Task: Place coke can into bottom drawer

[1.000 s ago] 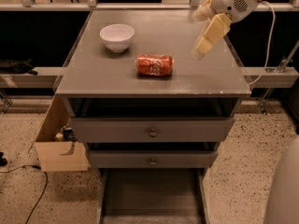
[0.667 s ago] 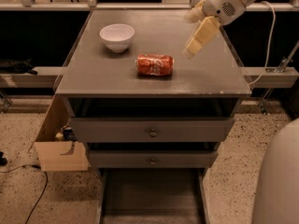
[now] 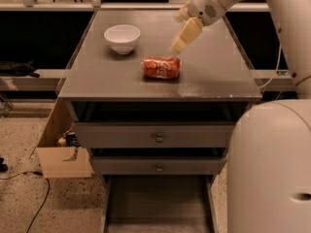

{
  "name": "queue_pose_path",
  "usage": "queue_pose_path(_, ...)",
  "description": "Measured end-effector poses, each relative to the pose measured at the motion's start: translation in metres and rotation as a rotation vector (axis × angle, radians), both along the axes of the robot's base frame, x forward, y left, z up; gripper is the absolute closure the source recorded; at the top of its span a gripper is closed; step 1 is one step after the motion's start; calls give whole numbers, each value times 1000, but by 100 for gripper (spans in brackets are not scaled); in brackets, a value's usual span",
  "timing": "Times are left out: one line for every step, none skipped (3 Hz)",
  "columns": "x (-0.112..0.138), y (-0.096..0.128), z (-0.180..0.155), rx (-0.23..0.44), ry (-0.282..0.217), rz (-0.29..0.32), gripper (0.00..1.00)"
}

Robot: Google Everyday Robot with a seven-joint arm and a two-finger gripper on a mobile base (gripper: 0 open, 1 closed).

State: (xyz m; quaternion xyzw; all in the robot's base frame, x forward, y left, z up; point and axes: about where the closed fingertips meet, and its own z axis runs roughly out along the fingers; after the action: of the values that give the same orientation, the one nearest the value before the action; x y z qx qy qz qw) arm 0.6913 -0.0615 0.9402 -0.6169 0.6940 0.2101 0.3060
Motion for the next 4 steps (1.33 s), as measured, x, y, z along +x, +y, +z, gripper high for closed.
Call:
queue_pose_path(13,16,-10,10,10,4,0)
queue_pose_path(20,28,-28,9,36,6,0)
queue_pose_path(22,34,-41,5,58,3,0)
queue_pose_path(15,35,-51,3,77,-3,0)
